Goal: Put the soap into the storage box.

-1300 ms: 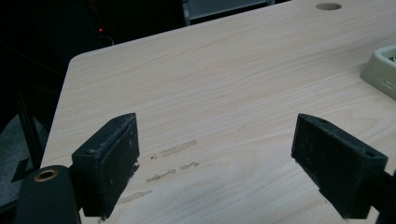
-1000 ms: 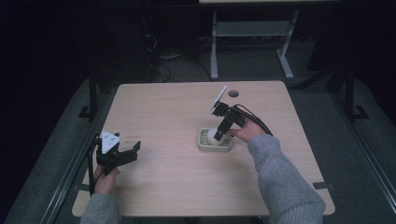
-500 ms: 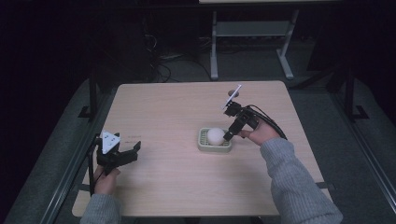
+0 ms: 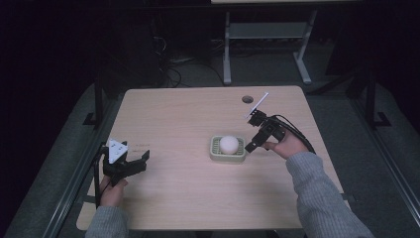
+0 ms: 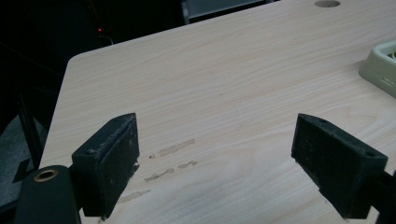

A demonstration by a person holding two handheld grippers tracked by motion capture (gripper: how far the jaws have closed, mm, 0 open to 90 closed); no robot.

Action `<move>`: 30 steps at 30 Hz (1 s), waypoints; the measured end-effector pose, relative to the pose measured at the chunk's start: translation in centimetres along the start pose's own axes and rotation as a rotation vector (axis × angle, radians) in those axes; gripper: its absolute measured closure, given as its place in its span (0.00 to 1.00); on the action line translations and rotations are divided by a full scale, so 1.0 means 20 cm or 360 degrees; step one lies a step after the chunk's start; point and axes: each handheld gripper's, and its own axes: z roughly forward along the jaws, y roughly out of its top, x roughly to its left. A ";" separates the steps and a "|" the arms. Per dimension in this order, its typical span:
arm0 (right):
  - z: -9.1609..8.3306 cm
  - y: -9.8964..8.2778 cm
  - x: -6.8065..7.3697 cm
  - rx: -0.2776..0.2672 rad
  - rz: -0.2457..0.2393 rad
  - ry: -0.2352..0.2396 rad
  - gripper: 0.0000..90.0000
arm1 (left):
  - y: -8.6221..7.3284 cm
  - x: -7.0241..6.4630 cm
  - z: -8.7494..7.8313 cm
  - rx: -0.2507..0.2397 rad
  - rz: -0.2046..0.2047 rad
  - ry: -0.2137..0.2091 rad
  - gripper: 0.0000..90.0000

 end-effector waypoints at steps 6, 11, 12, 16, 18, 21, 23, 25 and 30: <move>-0.03 -0.06 -0.01 -0.0024 0.0031 0.0001 0.26 | 0.00 0.00 0.00 0.0001 -0.0002 -0.0003 0.16; -0.03 -0.10 -0.02 -0.0026 0.0049 0.0002 0.26 | 0.00 0.00 0.00 -0.0001 0.0001 -0.0002 0.16; -0.03 -0.10 -0.02 -0.0025 0.0046 0.0000 0.26 | 0.00 0.00 0.00 0.0001 0.0003 -0.0003 0.16; -0.03 -0.14 -0.03 -0.0027 0.0057 0.0003 0.26 | 0.00 0.00 0.00 -0.0003 0.0001 -0.0005 0.16; -0.03 -0.16 -0.03 -0.0022 0.0064 0.0000 0.26 | 0.00 0.00 0.00 -0.0006 0.0000 -0.0004 0.16; -0.03 -0.18 -0.03 -0.0031 0.0065 0.0000 0.26 | 0.00 0.00 0.01 -0.0006 -0.0003 -0.0005 0.16; -0.03 -0.21 -0.03 -0.0031 0.0077 -0.0003 0.26 | 0.00 0.00 0.00 -0.0003 0.0000 -0.0006 0.16; -0.03 -0.23 -0.04 -0.0031 0.0079 -0.0001 0.26 | 0.00 0.00 0.00 0.0011 -0.0002 -0.0003 0.16; -0.03 -0.27 -0.04 -0.0039 0.0096 0.0004 0.26 | 0.00 -0.01 0.00 -0.0004 -0.0002 -0.0005 0.16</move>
